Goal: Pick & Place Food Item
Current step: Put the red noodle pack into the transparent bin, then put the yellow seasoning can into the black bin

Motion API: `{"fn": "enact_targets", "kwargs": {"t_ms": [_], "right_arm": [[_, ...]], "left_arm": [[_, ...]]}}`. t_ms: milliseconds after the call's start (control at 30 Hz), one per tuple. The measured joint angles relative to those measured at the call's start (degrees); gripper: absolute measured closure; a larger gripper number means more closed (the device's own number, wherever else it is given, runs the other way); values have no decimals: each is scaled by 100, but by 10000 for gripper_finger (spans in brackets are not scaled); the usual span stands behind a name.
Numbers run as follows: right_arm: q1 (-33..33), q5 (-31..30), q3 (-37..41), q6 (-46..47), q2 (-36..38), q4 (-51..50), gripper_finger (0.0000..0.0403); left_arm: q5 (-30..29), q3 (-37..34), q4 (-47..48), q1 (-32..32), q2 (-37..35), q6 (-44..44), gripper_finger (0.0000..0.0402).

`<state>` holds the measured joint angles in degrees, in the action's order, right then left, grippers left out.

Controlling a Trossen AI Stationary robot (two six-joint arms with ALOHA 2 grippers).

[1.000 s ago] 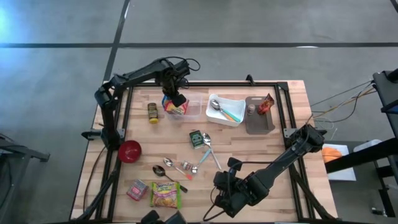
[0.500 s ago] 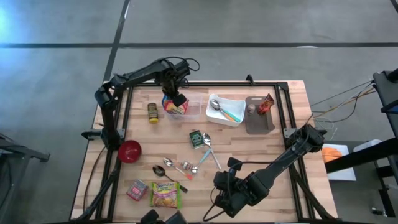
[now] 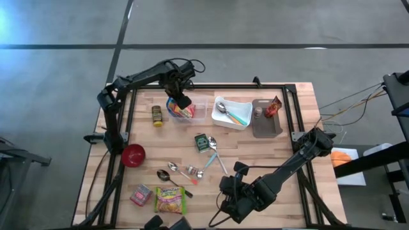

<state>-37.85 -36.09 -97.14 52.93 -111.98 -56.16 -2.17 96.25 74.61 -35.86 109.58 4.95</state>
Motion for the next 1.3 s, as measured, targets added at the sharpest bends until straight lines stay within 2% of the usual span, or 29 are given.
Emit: {"fn": "enact_targets", "kwargs": {"t_ms": [400,667,1033,1300], "right_arm": [[0,1,0,0,0,17,394],[0,0,9,0,0,20,394],[0,0,19,-109,0,11,394],[0,0,20,-111,0,1,394]], "left_arm": [[-78,88,128,0,0,-4,181],[-129,275,459,-2,-141,155,140],[-183,282,561,-40,-671,648,130],[-524,278,741,-227,-873,1002,130]]}}
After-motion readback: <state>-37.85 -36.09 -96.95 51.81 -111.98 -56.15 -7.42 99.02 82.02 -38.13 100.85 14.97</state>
